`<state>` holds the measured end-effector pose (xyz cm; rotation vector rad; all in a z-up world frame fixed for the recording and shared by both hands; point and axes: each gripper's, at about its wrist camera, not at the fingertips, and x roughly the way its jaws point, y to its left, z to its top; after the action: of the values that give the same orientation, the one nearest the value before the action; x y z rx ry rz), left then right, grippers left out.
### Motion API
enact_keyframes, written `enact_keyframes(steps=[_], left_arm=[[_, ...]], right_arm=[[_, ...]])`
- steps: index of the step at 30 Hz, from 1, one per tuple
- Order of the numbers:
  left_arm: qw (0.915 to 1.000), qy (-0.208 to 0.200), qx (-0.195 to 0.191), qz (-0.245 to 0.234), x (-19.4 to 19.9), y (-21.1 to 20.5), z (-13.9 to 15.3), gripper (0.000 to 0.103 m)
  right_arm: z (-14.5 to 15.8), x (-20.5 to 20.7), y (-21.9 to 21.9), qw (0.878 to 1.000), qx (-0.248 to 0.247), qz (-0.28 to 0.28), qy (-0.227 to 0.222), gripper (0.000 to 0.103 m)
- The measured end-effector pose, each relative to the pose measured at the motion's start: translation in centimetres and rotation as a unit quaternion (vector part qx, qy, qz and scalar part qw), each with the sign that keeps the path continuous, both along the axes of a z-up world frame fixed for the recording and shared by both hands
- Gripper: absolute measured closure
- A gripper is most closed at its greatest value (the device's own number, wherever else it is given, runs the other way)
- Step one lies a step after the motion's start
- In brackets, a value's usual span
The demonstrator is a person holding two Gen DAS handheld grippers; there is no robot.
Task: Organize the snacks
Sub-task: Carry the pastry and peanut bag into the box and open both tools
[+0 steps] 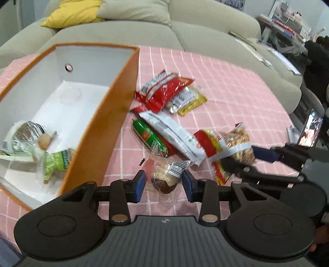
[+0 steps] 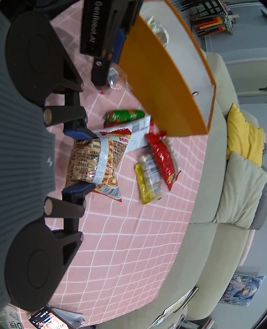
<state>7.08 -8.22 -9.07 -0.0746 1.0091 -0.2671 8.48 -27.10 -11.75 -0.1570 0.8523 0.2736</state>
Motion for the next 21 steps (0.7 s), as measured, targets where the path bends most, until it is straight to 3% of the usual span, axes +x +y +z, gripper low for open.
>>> enact_keyframes(steps=[15, 21], left_arm=[[0.9966, -0.064, -0.024, 0.046, -2.2, 4.8, 6.2, 0.059], [0.9948, -0.081, -0.012, 0.060, -1.3, 7.5, 8.1, 0.059]], right_arm=[[6.2, -2.3, 4.8, 0.995, 0.045, 0.056, -0.064, 0.062], [8.3, -1.6, 7.8, 0.990, 0.053, 0.101, -0.083, 0.062]])
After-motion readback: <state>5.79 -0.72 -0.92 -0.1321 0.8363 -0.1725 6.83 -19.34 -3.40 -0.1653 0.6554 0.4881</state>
